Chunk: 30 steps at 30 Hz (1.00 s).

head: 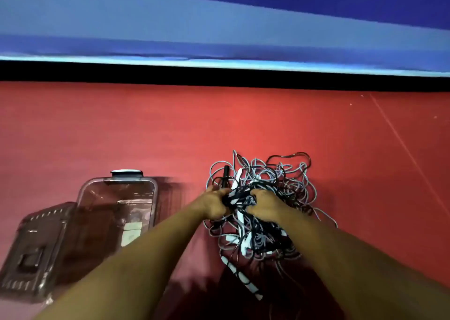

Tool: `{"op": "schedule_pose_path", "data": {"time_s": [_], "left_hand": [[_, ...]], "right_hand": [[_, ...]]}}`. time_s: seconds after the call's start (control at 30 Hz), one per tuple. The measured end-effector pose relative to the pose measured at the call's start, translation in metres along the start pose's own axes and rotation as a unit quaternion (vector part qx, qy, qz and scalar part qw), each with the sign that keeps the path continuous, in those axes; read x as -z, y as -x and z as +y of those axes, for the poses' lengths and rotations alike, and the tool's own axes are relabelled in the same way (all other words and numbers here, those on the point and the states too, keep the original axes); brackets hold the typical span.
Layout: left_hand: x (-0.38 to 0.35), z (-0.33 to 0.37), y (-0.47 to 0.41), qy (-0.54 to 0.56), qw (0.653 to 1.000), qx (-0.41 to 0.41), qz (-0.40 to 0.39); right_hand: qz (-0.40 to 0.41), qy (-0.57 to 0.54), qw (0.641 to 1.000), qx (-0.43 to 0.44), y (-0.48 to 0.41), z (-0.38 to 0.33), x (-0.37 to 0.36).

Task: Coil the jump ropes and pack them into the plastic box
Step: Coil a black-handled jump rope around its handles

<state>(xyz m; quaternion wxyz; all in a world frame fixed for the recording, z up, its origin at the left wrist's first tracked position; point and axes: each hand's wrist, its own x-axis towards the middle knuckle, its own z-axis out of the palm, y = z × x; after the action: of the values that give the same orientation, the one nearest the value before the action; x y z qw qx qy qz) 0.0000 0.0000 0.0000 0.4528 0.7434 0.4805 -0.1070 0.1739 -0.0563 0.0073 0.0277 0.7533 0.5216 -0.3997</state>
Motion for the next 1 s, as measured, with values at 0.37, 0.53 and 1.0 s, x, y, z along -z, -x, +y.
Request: {"op": "schedule_pose_path", "data": {"time_s": [0.37,0.53,1.0], "left_hand": [[-0.026,-0.002,0.03,0.086,0.989,-0.078,0.091],[0.035,0.041,0.08,0.206,0.962,-0.155,0.091],[0.122,0.118,0.224,0.417,0.866,-0.234,0.147]], "right_hand": [[0.008,-0.104,0.991,0.081,0.049,-0.014,0.033],[0.071,-0.198,0.965,0.157,0.115,-0.061,0.105],[0.048,-0.58,0.765,0.277,0.274,-0.169,0.182]]}}
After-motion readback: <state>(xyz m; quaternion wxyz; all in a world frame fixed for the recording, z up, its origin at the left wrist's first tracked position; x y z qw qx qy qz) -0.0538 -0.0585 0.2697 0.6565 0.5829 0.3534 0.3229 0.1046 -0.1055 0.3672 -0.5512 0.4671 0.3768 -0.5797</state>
